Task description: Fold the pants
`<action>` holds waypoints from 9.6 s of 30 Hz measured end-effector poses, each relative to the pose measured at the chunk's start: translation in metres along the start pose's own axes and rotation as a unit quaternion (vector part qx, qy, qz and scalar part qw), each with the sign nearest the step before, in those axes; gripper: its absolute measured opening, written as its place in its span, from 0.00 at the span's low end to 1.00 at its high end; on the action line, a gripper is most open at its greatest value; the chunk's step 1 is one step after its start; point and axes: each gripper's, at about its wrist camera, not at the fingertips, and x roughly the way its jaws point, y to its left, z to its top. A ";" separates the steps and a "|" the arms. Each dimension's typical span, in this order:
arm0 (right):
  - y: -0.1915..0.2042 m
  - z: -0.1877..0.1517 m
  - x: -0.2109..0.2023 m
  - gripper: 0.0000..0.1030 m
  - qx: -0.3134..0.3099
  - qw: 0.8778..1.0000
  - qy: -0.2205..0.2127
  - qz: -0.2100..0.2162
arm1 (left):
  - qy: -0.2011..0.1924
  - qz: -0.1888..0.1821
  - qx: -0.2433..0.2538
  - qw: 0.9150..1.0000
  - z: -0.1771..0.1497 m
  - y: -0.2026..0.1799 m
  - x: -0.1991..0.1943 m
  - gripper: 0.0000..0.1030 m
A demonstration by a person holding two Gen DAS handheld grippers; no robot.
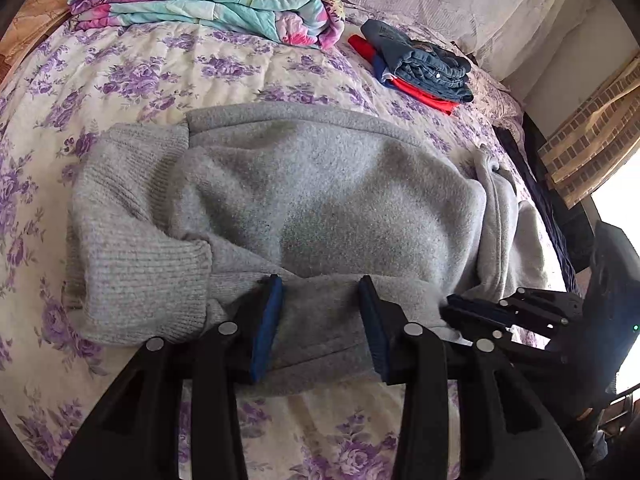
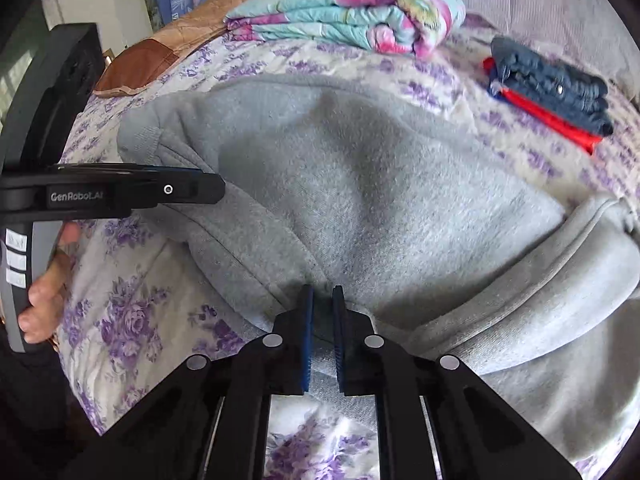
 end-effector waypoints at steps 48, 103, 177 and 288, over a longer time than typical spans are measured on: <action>-0.363 -0.156 -0.109 0.13 0.467 0.880 -0.031 -0.086 | -0.042 -0.032 0.026 0.998 -0.010 -0.002 -0.003 0.41; -0.088 0.071 0.014 0.13 -0.064 0.996 -0.016 0.063 | 0.055 -0.088 0.094 0.990 -0.048 -0.137 0.045 0.39; -0.170 -0.106 -0.108 0.77 0.235 0.964 -0.125 -0.018 | 0.122 -0.034 0.025 0.992 0.073 -0.166 0.114 0.40; -0.119 0.035 -0.021 0.24 0.130 0.991 -0.028 -0.010 | -0.012 -0.063 -0.132 0.989 -0.005 -0.071 0.055 0.01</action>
